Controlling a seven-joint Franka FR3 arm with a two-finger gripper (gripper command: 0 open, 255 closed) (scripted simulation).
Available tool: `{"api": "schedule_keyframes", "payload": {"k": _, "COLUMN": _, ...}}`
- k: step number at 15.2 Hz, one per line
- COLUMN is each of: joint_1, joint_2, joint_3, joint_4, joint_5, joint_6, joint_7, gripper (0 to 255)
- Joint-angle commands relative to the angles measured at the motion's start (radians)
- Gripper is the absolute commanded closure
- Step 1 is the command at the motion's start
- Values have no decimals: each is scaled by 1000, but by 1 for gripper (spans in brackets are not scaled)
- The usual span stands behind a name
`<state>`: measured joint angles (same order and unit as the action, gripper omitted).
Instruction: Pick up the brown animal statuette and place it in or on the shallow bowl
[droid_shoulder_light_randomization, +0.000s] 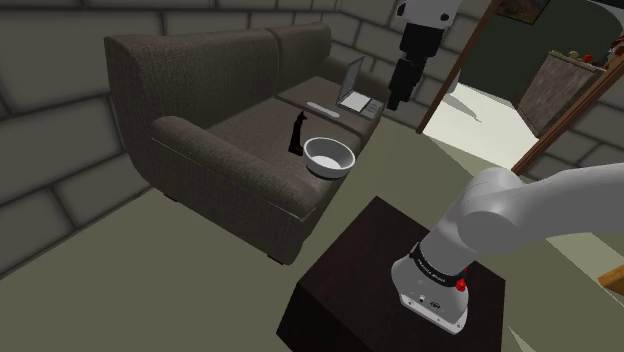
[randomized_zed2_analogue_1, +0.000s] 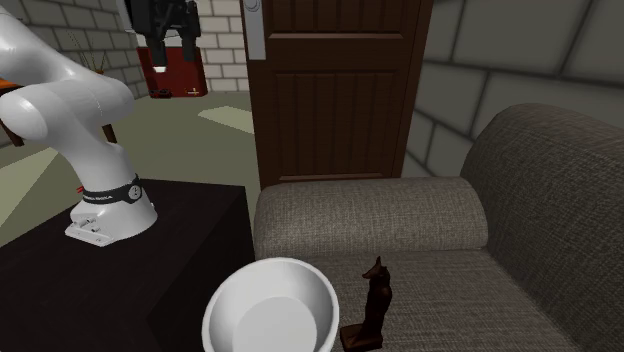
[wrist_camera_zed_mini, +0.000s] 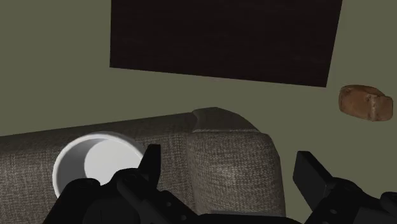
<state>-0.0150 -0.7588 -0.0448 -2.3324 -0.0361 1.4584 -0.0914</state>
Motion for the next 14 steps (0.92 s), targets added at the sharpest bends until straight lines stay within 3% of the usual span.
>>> {"api": "schedule_keyframes", "payload": {"k": 1, "joint_1": 0, "joint_2": 0, "joint_3": 0, "joint_4": 0, "joint_5": 0, "joint_6": 0, "joint_7": 0, "gripper": 0}}
{"api": "schedule_keyframes", "payload": {"k": 14, "joint_1": -30, "joint_2": 253, "joint_3": -117, "joint_4": -171, "joint_5": -59, "joint_6": 515, "joint_7": -100, "gripper": 0}}
